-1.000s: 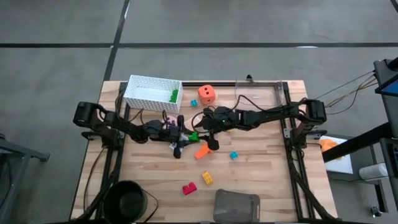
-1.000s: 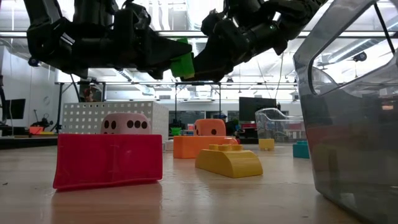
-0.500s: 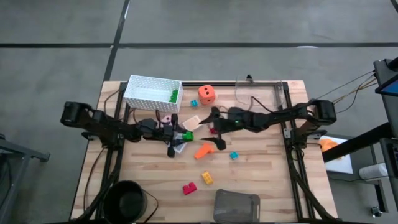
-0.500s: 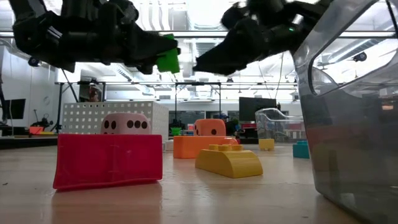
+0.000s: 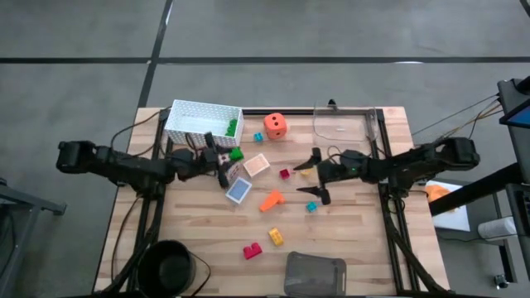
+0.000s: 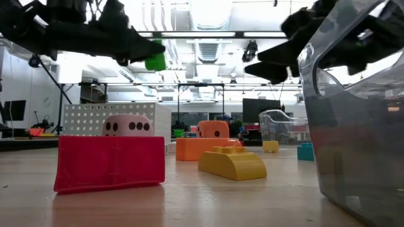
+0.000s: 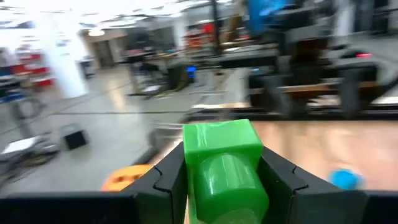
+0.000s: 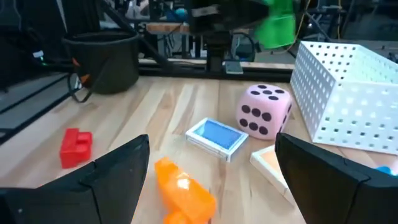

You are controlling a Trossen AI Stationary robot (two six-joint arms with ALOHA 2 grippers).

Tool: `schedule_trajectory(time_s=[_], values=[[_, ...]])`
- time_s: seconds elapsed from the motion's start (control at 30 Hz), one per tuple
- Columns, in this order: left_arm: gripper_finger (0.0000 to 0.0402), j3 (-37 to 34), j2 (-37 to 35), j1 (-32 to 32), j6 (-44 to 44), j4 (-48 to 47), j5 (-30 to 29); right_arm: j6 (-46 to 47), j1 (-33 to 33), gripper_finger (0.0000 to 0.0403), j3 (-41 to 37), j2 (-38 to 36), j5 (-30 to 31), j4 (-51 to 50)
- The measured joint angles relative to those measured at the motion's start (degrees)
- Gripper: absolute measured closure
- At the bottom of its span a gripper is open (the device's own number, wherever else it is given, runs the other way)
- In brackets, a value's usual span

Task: Pick & Place Toys
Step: Put the large green game piece into the white bin

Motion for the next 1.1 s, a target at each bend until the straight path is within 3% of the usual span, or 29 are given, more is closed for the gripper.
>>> schedule_trajectory(time_s=[0.3,0.47,0.93,1.1], values=[[0.0270,0.1,1.6,19.1,-7.9,-0.9,1.1,0.0,0.0,0.0058,-4.0,-3.9,1.0,3.7],[0.0270,0.1,1.6,25.3,-10.6,-0.8,2.4,-0.2,0.0,0.0058,-4.0,-3.3,1.0,3.9],[0.0269,0.1,1.6,27.7,-13.2,-8.8,1.3,-0.4,0.0,0.0058,-3.9,-2.0,1.0,4.8],[0.0181,0.1,1.6,27.7,-13.9,-9.9,0.9,-0.4,0.0,0.0058,-3.9,-2.0,0.9,4.8]])
